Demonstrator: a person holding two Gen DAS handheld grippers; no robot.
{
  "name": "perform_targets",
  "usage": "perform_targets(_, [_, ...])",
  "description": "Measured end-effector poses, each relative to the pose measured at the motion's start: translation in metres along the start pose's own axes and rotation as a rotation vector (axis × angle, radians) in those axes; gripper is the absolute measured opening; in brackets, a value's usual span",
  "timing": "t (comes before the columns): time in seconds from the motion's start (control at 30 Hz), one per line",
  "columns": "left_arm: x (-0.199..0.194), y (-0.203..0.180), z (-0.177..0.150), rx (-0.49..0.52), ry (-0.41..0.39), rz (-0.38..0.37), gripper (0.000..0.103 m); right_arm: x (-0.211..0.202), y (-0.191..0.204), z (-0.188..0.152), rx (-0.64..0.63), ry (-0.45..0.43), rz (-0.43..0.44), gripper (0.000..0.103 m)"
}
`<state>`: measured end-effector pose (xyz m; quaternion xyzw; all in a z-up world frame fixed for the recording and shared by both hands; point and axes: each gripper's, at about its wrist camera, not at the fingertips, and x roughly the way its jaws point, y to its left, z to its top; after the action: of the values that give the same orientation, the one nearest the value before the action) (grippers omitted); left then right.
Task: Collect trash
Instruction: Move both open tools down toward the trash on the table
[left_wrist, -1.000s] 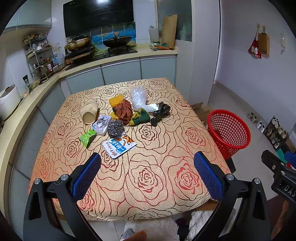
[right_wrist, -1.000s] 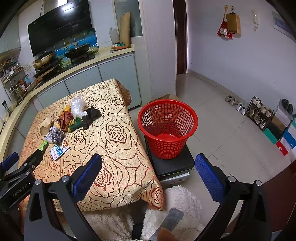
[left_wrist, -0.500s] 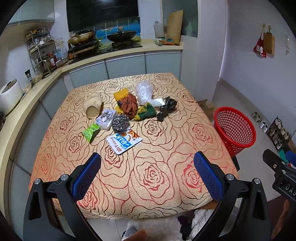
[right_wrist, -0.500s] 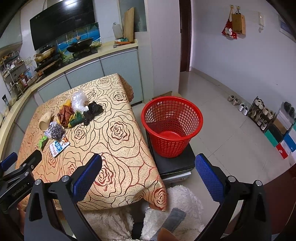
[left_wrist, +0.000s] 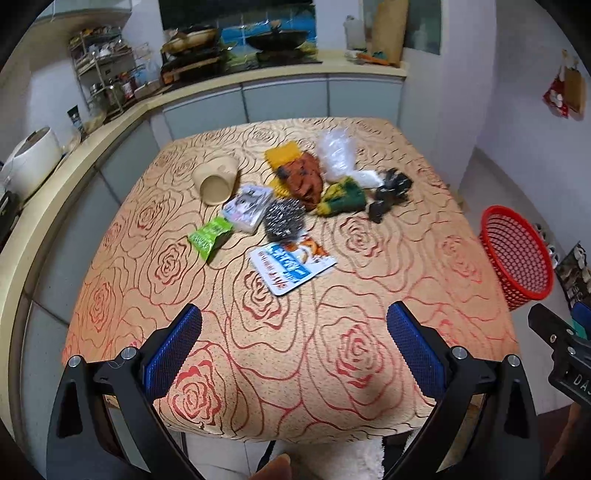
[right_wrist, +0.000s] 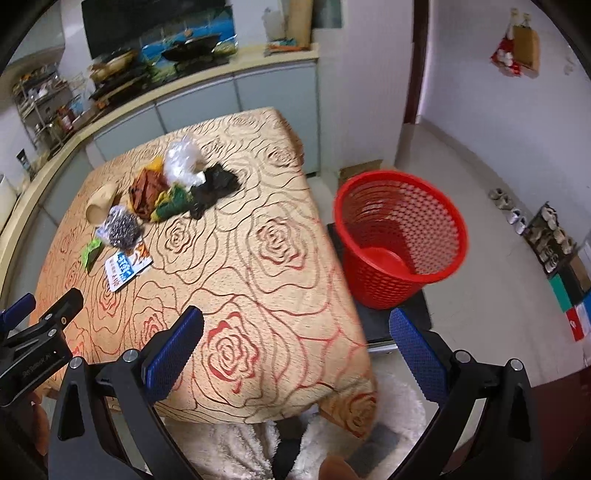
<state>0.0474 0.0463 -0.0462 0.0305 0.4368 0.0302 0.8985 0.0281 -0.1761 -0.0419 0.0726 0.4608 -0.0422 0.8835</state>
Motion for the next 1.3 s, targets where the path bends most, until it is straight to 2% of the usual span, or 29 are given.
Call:
perform_targets(0.13, [0.014, 0.012, -0.001, -0.03, 0.034, -0.011, 0.098, 0.018, 0.011, 0.002, -0.033, 0.028, 0.0, 0.097])
perform_targets(0.43, [0.041, 0.03, 0.001, -0.048, 0.076, 0.029, 0.098, 0.055, 0.029, 0.008, -0.077, 0.088, -0.012, 0.097])
perform_targets(0.73, [0.065, 0.044, 0.007, -0.066, 0.129, -0.003, 0.098, 0.084, 0.044, 0.01, -0.105, 0.142, -0.01, 0.097])
perform_targets(1.07, [0.079, 0.09, 0.015, -0.156, 0.151, 0.003, 0.098, 0.108, 0.052, 0.007, -0.118, 0.197, 0.003, 0.097])
perform_targets(1.3, [0.089, 0.106, 0.028, -0.16, 0.155, -0.008, 0.096, 0.124, 0.053, 0.004, -0.119, 0.24, 0.01, 0.097])
